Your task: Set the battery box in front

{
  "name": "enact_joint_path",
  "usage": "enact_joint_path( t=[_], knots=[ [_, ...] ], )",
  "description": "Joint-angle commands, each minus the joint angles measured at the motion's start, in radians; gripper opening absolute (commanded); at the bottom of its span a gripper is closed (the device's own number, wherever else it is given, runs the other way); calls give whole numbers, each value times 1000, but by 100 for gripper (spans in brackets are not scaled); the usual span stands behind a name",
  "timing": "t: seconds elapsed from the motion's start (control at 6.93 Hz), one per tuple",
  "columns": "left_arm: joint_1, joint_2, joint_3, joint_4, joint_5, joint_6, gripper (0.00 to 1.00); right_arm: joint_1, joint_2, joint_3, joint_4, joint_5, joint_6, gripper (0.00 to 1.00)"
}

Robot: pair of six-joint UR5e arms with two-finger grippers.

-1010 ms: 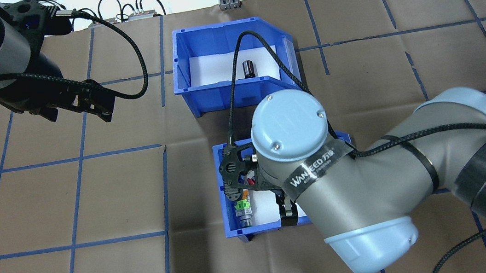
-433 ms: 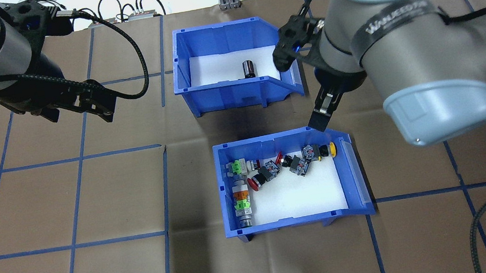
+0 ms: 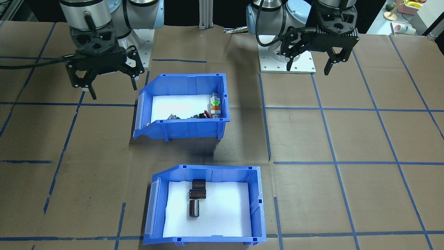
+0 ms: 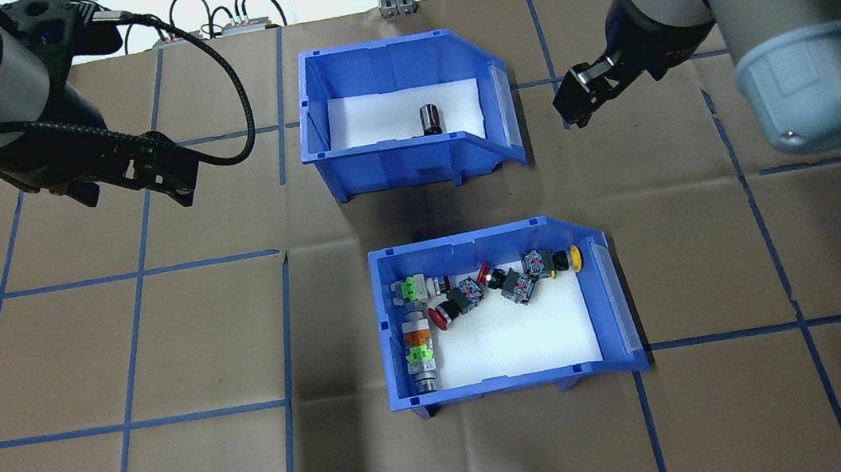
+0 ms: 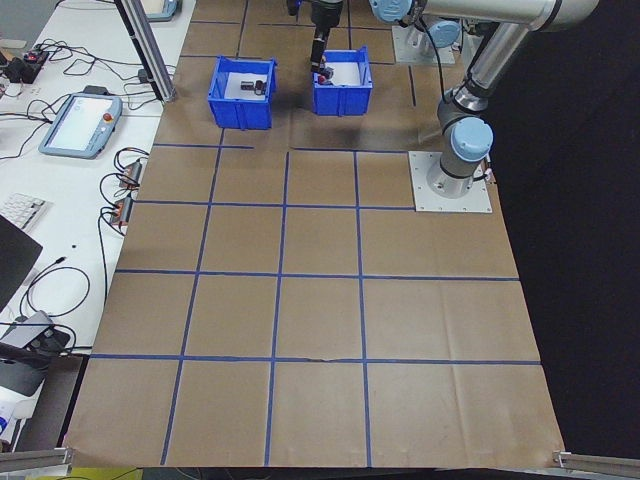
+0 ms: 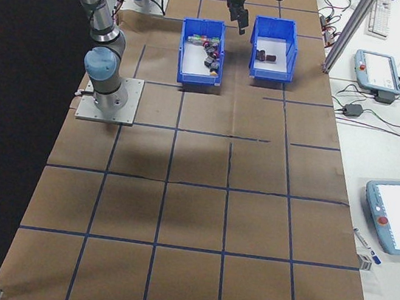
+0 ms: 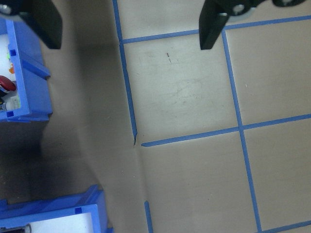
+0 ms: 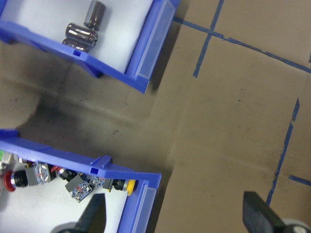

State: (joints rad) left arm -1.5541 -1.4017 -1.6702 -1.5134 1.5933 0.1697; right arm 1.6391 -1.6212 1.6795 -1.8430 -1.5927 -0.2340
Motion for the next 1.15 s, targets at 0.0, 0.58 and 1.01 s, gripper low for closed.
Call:
enact_joint_path(
  t=[0.0,0.58,1.01],
  knots=[
    [0,1,13,-65,-1,-79,100,-8,70,-58,20,-13,157,100],
    [-1,-2,15,-82,-4,-84,100,-21,89,-81,172,-9,260,100],
    [-1,-2,10,-76,-3,-84,100,-51,66,-76,180,-12,260,100]
  ],
)
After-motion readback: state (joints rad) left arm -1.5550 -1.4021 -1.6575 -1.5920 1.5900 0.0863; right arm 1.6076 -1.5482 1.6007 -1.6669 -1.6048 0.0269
